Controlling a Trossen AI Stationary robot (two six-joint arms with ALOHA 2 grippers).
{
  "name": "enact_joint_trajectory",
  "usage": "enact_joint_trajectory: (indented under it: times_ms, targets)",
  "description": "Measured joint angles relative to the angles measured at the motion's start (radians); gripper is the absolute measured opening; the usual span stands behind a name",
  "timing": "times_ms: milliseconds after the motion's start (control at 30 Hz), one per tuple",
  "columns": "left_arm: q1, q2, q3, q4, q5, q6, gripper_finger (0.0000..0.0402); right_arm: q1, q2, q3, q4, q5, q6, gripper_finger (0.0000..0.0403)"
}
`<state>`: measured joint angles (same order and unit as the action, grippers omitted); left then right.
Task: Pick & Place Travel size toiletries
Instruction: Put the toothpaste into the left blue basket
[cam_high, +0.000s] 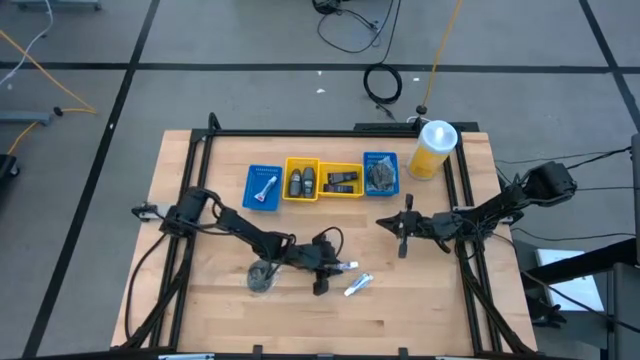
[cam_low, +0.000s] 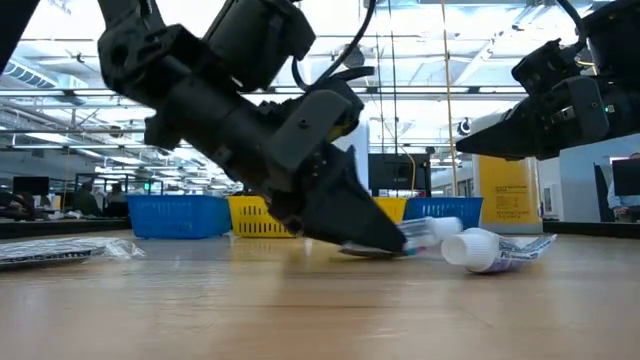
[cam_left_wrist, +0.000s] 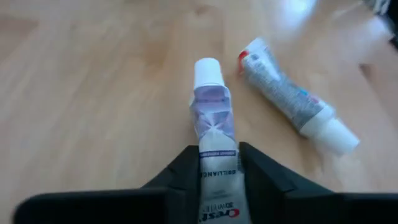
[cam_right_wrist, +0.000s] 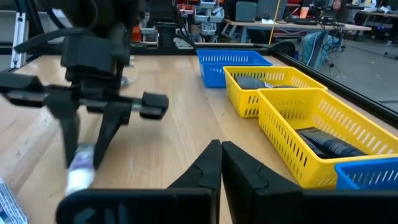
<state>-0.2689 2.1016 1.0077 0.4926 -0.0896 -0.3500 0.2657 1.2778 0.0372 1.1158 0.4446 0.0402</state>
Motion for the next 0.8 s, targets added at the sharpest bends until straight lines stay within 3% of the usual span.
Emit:
enact_joint_trajectory:
  times_ms: [233, 400, 567, 700, 800]
  targets:
    - [-0.030, -0.197, -0.004, -0.300, -0.094, -0.014, 0.0020, 0.000, 0.000, 0.000, -0.002, 0.000, 0.000, 0.0003]
    - [-0.067, -0.397, -0.003, -0.609, -0.270, -0.097, 0.0017, 0.000, 0.000, 0.000, -0.004, 0.001, 0.000, 0.0003]
    - [-0.064, -0.594, -0.002, -1.023, -0.481, -0.369, 0.0037, 0.000, 0.000, 0.000, -0.005, 0.002, 0.003, 0.0003]
    - [0.012, -0.675, -0.002, -1.368, -0.528, -0.636, 0.0036, 0.000, 0.000, 0.000, -0.005, 0.003, 0.003, 0.0003]
    - [0.098, -0.679, -0.023, -1.506, -0.532, -0.738, 0.0028, 0.000, 0.000, -0.001, -0.001, 0.003, 0.004, 0.0003]
